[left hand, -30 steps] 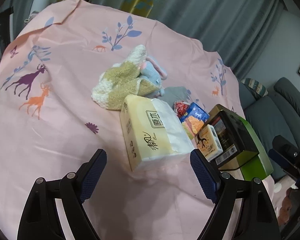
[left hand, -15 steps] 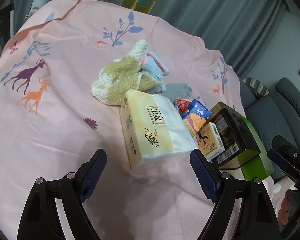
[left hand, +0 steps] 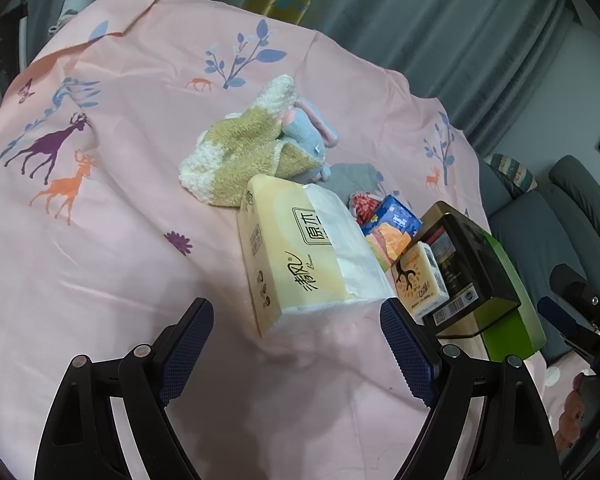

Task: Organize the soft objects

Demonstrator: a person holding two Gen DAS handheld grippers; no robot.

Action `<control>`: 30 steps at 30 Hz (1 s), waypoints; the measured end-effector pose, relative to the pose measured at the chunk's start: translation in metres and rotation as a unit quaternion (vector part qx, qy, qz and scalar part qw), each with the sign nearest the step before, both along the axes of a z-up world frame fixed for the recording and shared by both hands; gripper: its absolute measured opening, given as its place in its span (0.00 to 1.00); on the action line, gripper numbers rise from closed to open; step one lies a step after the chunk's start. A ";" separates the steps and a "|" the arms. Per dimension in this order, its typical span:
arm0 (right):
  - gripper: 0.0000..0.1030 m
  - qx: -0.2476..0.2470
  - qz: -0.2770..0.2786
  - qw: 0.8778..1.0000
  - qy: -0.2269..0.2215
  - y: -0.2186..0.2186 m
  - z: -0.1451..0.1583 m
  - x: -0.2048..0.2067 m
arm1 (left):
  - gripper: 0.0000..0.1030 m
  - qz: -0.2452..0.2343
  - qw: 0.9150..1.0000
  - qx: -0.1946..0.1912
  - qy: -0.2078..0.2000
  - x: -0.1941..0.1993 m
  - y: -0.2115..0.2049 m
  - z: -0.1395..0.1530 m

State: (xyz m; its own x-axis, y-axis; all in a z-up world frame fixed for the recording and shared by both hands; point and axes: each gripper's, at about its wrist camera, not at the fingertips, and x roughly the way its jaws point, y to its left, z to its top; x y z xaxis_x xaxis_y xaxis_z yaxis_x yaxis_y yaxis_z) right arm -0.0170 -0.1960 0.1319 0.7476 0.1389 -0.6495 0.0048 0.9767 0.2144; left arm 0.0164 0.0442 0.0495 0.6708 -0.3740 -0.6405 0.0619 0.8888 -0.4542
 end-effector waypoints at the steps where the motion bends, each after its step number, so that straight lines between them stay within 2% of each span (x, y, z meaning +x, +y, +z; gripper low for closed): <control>1: 0.99 -0.001 0.000 1.000 0.001 0.000 0.000 0.000 | 0.83 -0.001 1.000 0.000 -0.001 0.000 0.000 0.000; 30: 0.98 -0.004 0.007 1.000 -0.004 0.002 -0.001 0.000 | 0.83 -0.003 1.000 -0.004 -0.012 -0.003 -0.002 0.005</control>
State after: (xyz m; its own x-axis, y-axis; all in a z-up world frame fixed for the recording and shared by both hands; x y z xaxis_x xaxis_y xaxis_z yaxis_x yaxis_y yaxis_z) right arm -0.0171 -0.1939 0.1313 0.7508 0.1446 -0.6446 -0.0106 0.9783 0.2071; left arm 0.0134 0.0427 0.0545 0.6831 -0.3833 -0.6217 0.0779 0.8846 -0.4597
